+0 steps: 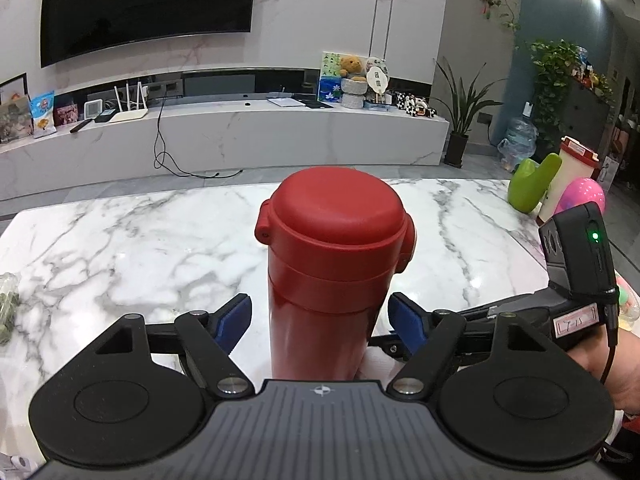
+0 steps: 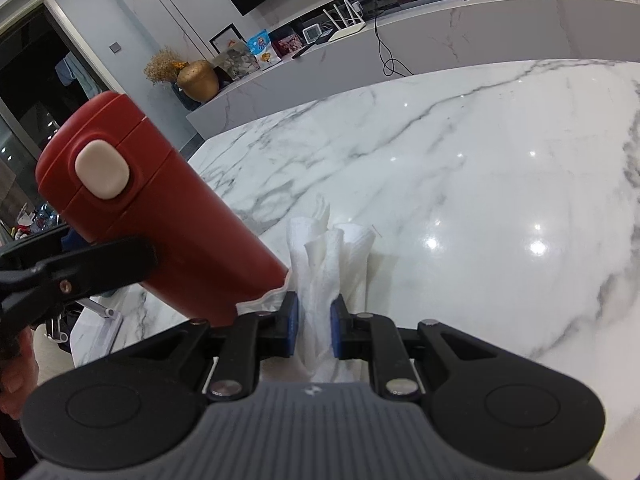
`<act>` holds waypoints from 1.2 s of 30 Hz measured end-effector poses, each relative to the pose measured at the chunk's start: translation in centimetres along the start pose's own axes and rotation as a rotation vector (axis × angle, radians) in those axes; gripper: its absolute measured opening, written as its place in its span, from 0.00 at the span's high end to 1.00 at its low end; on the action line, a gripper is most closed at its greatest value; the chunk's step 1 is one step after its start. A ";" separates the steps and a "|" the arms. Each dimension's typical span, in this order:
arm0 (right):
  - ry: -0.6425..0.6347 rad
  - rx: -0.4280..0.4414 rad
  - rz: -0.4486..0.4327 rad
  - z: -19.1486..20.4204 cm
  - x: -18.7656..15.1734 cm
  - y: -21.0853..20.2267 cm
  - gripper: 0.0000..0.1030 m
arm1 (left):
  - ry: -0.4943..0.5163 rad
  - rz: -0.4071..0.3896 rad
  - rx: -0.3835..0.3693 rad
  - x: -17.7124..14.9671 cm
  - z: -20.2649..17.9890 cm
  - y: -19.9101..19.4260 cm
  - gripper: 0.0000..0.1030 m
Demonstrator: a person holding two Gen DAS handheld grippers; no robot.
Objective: Clean container
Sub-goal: 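Wipe the bottle's side near the white button with the towel in the right gripper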
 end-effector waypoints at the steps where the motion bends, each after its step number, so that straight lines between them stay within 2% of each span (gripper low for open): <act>1: -0.003 -0.002 0.005 0.1 0.0 -0.1 0.82 | 0.002 -0.002 -0.003 0.1 0.0 0.0 0.29; 9: -0.040 0.024 0.056 1.2 -0.6 -1.0 0.82 | 0.062 -0.006 -0.011 0.3 0.0 0.2 0.39; 11: -0.043 0.033 0.039 1.4 -0.3 -1.5 0.82 | 0.078 -0.005 -0.031 0.3 0.0 0.2 0.39; 16: -0.028 0.091 -0.101 1.7 2.4 -3.9 0.82 | 0.134 -0.004 -0.075 0.2 -0.2 0.2 0.39; 19: -0.046 0.189 -0.219 2.3 3.8 -6.4 0.82 | 0.168 -0.004 -0.098 0.0 -0.4 0.2 0.39; 23: -0.103 0.286 -0.277 3.8 4.3 -8.2 0.82 | 0.193 -0.004 -0.116 -0.2 -0.4 0.1 0.39; 26: -0.147 0.272 -0.261 4.4 3.9 -7.9 0.82 | 0.200 -0.015 -0.115 -1.3 -1.0 0.5 0.39; 36: -0.102 0.159 -0.114 2.5 2.3 -4.6 0.82 | 0.203 -0.018 -0.116 -1.7 -3.3 0.3 0.39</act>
Point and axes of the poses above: each gripper's, at about its wrist camera, not at the fingertips, and y roughly the way its jaws point, z to its left, x to its top, the point moved 6 cm from there along y, roughly the way its jaws point, and after that the axes turned 5 degrees about y, right-handed, at the moved point
